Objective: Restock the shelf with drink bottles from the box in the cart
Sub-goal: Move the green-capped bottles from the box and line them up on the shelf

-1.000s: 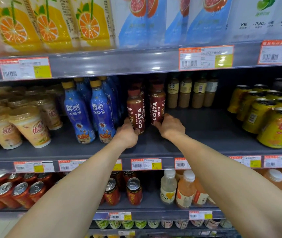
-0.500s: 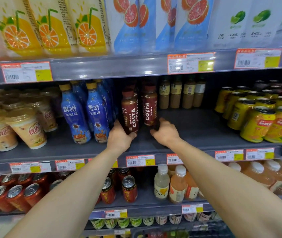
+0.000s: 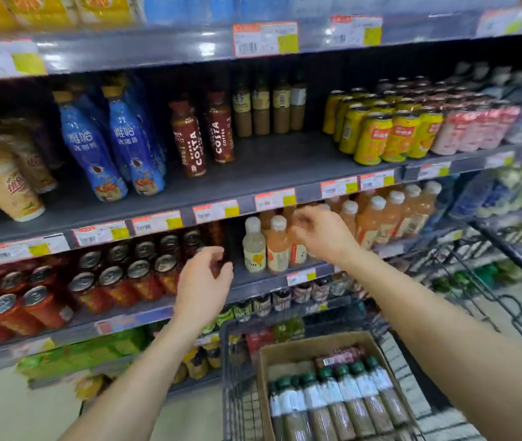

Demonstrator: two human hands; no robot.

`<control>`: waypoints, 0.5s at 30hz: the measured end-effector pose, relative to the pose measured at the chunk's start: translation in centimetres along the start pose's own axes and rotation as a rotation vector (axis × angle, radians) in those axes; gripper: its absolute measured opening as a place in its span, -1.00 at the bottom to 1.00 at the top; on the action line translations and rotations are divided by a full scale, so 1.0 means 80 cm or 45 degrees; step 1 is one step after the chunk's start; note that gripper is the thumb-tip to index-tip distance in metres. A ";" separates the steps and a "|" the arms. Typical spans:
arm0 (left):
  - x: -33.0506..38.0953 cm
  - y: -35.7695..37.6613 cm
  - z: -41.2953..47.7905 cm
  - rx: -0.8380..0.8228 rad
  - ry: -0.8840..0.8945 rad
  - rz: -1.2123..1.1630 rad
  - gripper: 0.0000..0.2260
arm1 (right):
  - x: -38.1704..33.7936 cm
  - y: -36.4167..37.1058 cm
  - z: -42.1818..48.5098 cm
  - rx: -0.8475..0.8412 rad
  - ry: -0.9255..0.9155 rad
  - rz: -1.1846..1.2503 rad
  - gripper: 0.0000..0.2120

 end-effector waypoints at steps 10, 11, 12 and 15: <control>-0.085 0.172 -0.162 -0.465 -0.334 0.064 -0.72 | 0.221 0.115 -0.180 -0.530 0.600 -0.013 -0.69; -0.094 0.189 -0.170 -0.502 -0.375 0.063 -0.71 | 0.240 0.128 -0.190 -0.576 0.642 -0.020 -0.71; -0.102 0.208 -0.177 -0.544 -0.413 0.062 -0.70 | 0.258 0.140 -0.198 -0.619 0.675 -0.026 -0.74; -0.123 0.261 -0.191 -0.660 -0.535 0.070 -0.71 | 0.311 0.179 -0.216 -0.715 0.737 -0.036 -0.78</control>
Point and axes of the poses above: each hand's wrist, its own z-axis towards the middle knuckle, its own y-axis out of the palm, x = y × z, the point moved 7 cm from there along z, towards the middle knuckle, and after that the axes turned 9 degrees about -x, right-handed, at the moved point
